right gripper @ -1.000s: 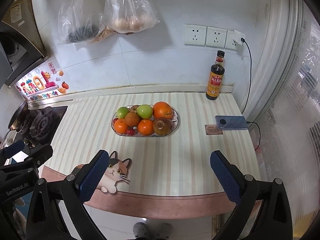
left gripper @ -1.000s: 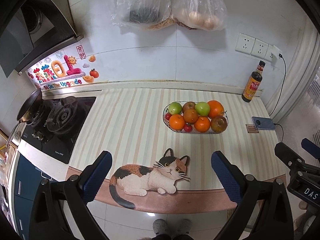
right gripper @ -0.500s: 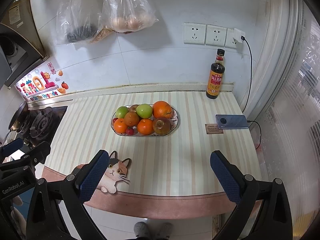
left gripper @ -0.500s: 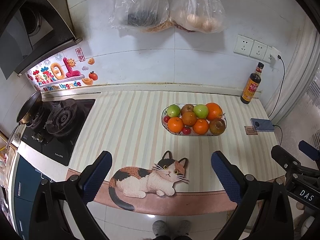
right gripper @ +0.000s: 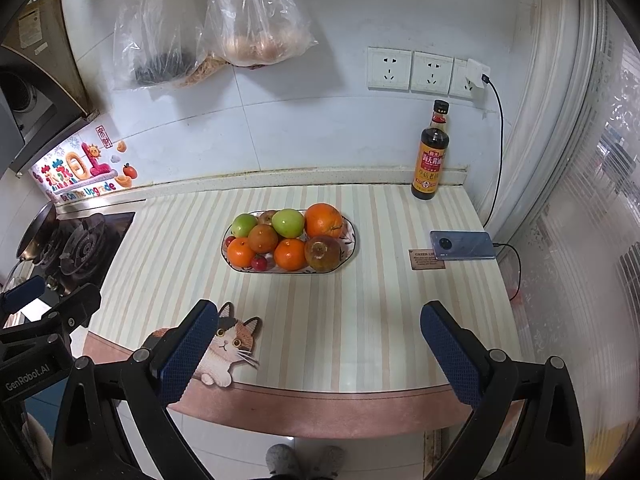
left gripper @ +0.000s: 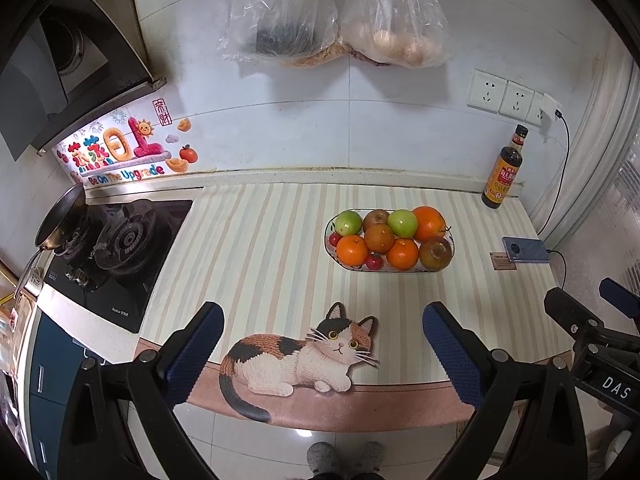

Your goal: Organize fruits

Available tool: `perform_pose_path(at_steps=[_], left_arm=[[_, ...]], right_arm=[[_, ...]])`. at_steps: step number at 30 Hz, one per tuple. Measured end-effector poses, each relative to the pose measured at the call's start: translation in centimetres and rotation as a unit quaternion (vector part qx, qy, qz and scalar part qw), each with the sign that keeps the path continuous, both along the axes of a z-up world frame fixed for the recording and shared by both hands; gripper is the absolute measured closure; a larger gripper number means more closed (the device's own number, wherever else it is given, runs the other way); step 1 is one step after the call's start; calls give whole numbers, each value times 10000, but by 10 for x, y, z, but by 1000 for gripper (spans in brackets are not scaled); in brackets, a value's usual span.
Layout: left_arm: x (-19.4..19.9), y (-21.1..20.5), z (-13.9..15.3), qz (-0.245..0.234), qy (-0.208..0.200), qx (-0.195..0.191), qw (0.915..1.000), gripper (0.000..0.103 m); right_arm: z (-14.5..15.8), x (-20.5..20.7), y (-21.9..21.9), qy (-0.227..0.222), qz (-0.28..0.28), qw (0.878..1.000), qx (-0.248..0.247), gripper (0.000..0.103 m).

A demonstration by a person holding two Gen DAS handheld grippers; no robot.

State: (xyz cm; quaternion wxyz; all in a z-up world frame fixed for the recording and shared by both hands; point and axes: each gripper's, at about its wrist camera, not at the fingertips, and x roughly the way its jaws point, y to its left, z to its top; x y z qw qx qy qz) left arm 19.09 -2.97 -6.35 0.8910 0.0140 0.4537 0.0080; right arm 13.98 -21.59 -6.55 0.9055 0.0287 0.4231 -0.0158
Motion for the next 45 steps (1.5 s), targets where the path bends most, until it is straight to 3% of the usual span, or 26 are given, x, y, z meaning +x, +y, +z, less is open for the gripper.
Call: perform_pose_path(at_steps=[45], left_arm=[[-6,0,0,-70,47,-103,9999,1]], right_arm=[[2,-6,-1,79,82,9999,64,0]])
